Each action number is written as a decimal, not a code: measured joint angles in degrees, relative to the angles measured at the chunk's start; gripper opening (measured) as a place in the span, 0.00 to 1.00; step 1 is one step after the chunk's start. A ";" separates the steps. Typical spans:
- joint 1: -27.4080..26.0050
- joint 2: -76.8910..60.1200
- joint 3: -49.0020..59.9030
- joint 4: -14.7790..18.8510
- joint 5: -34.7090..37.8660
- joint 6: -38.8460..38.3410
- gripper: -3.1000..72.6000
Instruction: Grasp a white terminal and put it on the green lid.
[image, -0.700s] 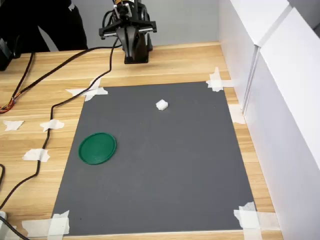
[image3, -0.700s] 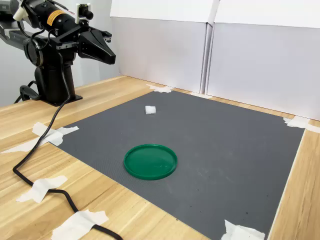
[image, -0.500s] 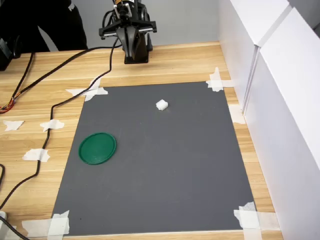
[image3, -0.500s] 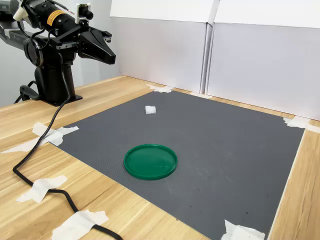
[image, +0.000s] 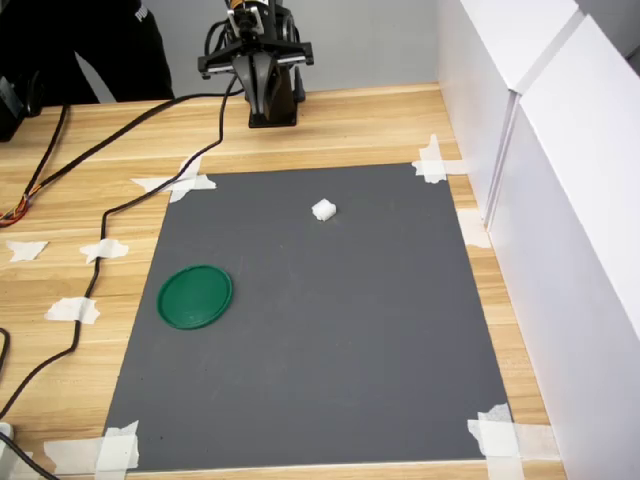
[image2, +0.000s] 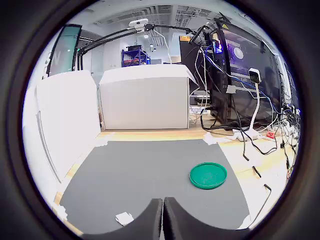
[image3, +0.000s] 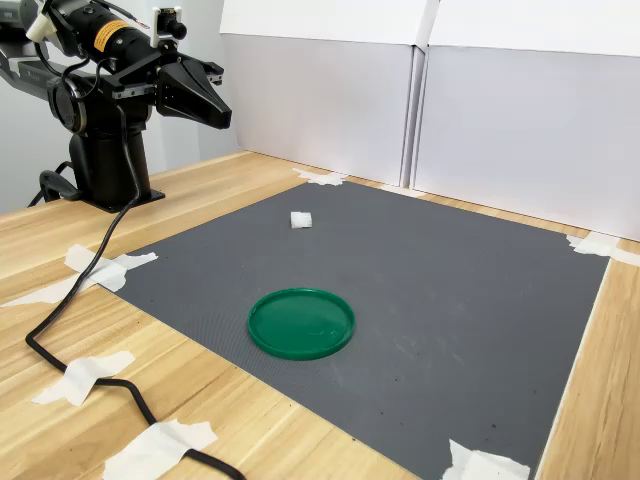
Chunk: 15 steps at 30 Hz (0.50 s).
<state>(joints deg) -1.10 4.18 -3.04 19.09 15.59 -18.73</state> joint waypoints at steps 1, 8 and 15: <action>0.00 0.00 0.00 0.00 0.00 0.00 0.02; 0.00 5.44 -0.55 0.00 0.06 0.00 0.02; 0.00 18.78 -9.17 0.00 2.66 0.00 0.02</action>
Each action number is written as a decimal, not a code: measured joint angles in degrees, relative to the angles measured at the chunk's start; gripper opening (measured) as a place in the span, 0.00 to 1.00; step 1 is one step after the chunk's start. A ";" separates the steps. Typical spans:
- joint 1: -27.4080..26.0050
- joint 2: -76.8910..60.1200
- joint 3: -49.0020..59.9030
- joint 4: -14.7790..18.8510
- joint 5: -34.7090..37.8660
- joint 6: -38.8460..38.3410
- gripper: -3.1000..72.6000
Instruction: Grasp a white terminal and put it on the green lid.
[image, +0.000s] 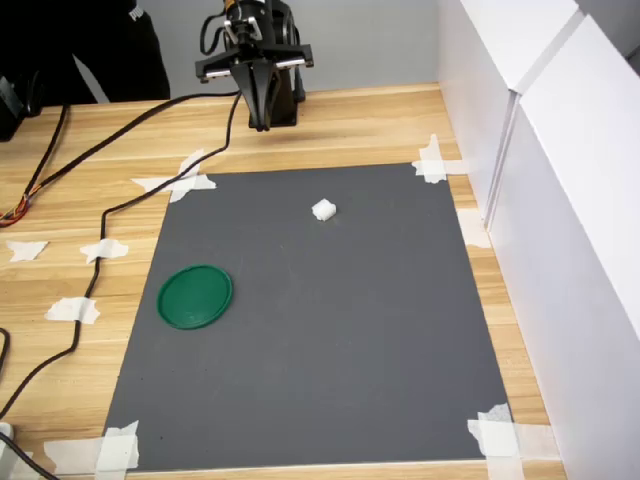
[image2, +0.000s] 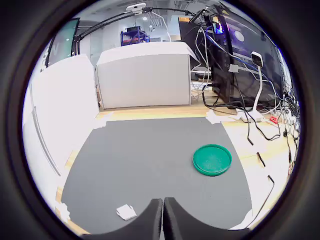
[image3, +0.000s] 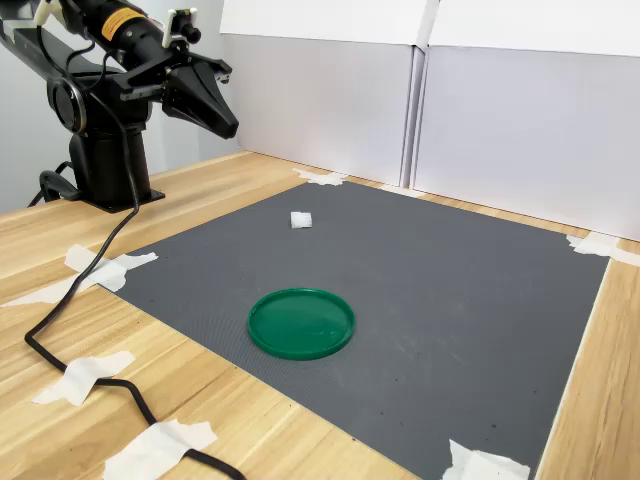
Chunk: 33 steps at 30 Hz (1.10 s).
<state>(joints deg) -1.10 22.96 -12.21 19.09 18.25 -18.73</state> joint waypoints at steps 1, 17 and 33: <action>0.00 1.88 -1.81 0.00 0.78 0.00 0.02; 0.00 26.99 -27.38 -1.98 30.43 -11.96 0.02; 0.00 36.82 -32.96 -12.10 41.95 -25.77 0.15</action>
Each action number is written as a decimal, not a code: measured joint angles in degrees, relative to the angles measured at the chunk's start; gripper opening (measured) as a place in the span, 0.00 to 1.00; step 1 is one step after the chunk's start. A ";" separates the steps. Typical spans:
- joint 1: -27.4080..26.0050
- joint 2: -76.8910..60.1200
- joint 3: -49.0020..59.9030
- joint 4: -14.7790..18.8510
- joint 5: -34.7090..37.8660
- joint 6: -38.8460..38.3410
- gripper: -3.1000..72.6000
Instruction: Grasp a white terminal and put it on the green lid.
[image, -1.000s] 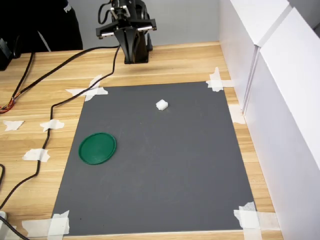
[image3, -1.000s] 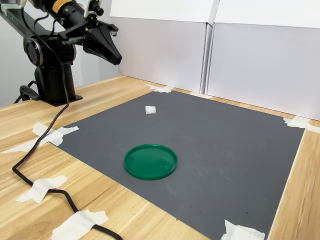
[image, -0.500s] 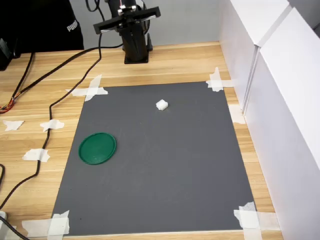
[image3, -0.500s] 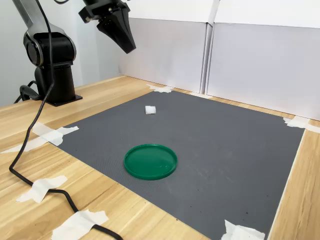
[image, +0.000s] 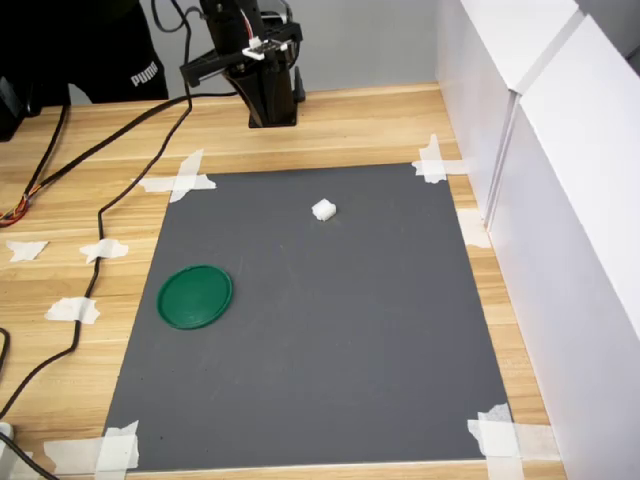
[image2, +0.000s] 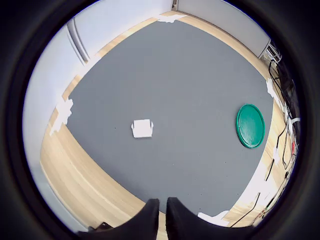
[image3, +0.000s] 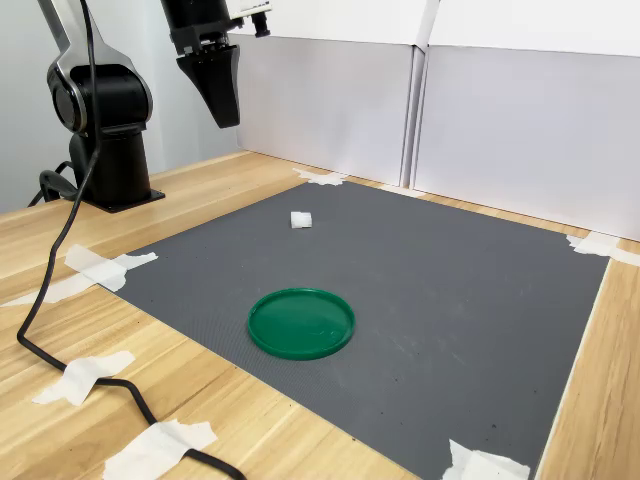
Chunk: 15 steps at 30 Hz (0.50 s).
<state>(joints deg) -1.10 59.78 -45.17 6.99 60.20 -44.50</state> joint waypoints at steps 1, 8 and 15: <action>0.00 0.54 -0.33 0.00 -0.12 -0.37 0.20; 0.30 4.25 -2.34 0.16 -2.99 -4.79 0.70; 9.86 5.50 -2.78 -0.02 -3.93 -10.15 0.97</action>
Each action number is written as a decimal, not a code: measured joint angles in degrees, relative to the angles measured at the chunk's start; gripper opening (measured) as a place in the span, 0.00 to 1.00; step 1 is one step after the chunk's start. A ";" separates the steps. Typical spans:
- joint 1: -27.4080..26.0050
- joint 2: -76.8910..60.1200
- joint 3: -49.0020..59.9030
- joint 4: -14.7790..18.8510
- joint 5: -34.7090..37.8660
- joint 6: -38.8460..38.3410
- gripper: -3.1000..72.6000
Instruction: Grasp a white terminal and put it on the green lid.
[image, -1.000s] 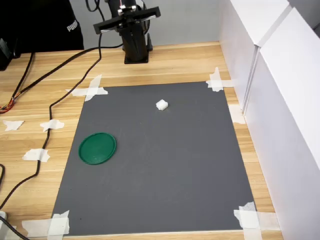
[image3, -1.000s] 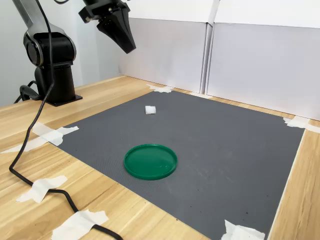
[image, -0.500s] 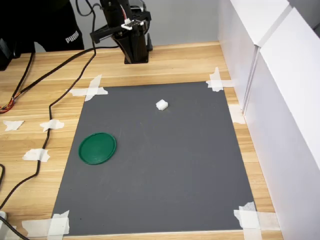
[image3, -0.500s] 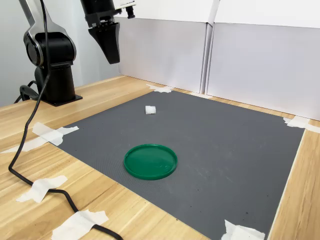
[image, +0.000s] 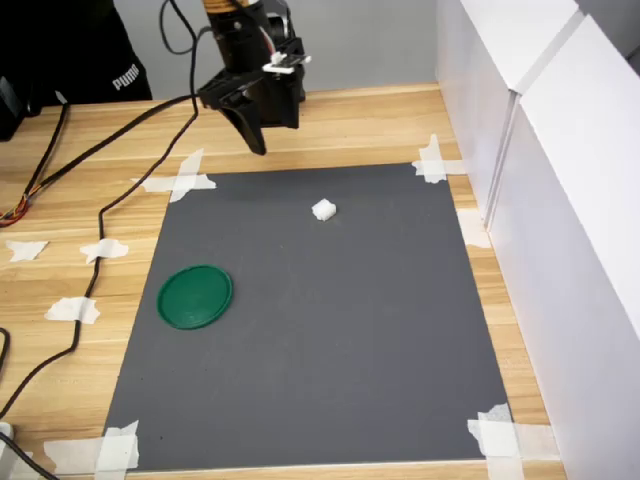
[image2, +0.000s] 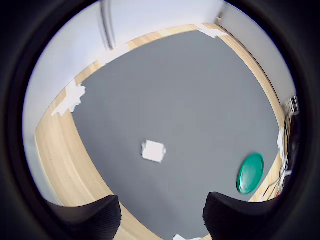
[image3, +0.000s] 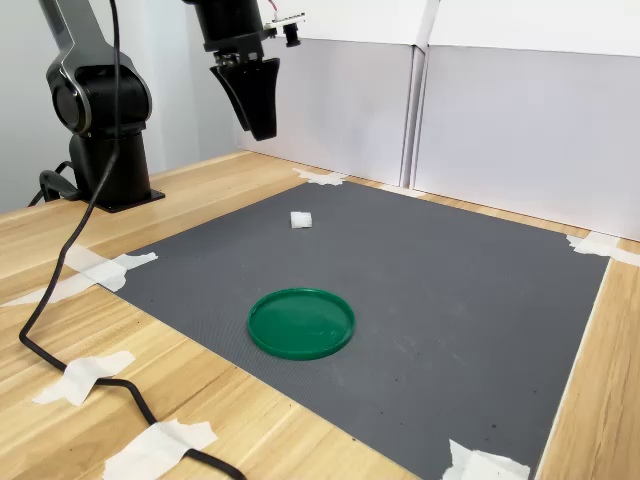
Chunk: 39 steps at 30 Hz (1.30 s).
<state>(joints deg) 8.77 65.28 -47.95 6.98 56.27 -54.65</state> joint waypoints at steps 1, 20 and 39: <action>1.10 0.00 -0.13 0.00 0.00 0.62 0.98; 12.56 11.24 -4.67 -8.82 2.05 19.57 0.95; 12.56 15.94 2.99 -7.84 -11.36 15.49 0.94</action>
<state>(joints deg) 21.33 81.21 -44.96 -0.87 44.91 -39.15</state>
